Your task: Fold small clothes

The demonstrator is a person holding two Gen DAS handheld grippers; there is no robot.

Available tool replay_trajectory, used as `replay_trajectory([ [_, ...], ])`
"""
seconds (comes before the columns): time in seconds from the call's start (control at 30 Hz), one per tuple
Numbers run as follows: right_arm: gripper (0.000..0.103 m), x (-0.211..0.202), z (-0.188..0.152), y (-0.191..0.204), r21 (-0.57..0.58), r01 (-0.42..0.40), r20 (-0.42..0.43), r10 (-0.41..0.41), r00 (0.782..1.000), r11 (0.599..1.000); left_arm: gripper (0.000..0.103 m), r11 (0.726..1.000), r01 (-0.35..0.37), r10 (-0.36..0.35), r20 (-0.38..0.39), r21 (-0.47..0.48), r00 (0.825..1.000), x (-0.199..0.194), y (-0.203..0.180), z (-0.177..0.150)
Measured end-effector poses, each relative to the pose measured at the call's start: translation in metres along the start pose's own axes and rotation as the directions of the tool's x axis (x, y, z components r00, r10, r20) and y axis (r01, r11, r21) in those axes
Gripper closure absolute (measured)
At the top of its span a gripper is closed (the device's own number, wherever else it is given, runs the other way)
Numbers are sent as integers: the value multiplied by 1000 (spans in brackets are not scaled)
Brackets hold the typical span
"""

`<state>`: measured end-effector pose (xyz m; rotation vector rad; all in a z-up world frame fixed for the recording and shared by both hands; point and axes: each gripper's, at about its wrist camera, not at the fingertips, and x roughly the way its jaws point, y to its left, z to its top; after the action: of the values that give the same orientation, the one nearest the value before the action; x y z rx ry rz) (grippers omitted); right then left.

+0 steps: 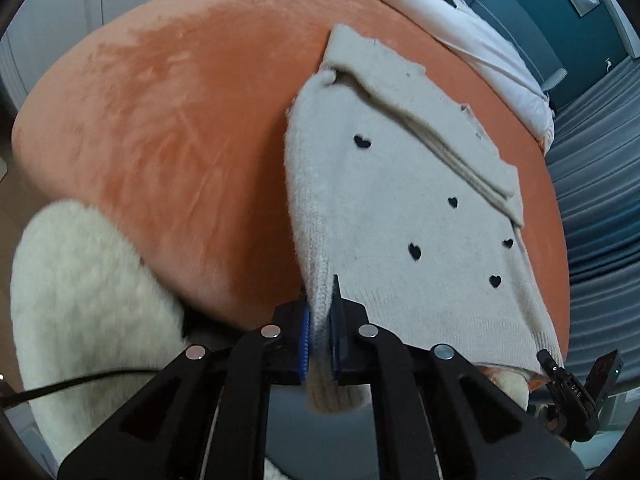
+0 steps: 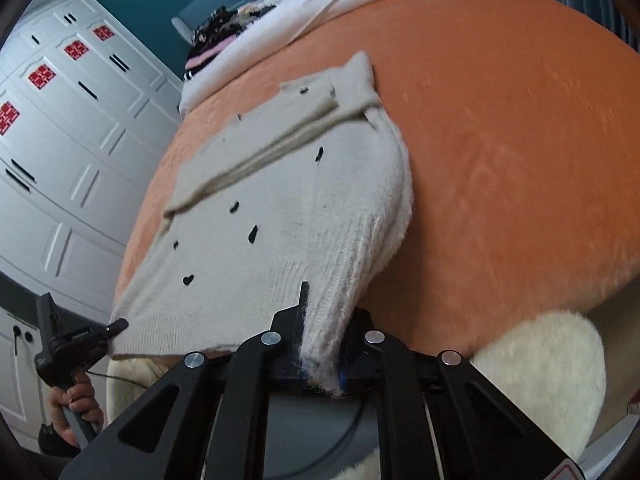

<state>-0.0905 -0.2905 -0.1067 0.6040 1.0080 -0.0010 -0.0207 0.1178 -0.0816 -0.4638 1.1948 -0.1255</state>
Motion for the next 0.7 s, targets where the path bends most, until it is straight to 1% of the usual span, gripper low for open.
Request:
replay_trajectory([
  [0.07,94,1,-30,-9,19,24,-49,-23,999,1000,97,1000,-24,24,-46,6,999,-1,9,-28],
  [0.13,94,2,-49,-16,54,24,-79,-20,997,998,97,999,-34,34,-81,3,996,0,16,-45],
  [0.2,94,4,-60,-19,69,24,-88,-18,996,997,97,998,-60,60,-91,-3,994,4,23,-50],
  [0.3,94,8,-52,-11,45,30,-71,-27,997,999,91,997,-72,71,-91,-7,993,15,22,-39],
  [0.33,94,11,-47,-8,35,33,-65,-30,997,999,85,996,-84,83,-84,-9,993,19,21,-35],
  [0.37,94,14,-47,-4,28,34,-63,-32,997,999,57,995,-97,96,-80,-12,992,24,22,-33],
  [0.4,93,16,-47,-3,21,34,-65,-33,997,999,45,994,-106,104,-78,-16,992,29,22,-29],
  [0.47,92,23,-48,-1,15,31,-82,-30,996,999,43,993,-118,117,-65,-14,991,37,21,-27],
  [0.53,90,29,-51,0,5,46,-103,-45,994,999,43,991,-133,134,-61,20,989,43,19,-28],
  [0.7,81,39,-52,-1,-9,65,-154,-66,986,998,42,987,-152,155,-82,48,984,58,13,-29],
])
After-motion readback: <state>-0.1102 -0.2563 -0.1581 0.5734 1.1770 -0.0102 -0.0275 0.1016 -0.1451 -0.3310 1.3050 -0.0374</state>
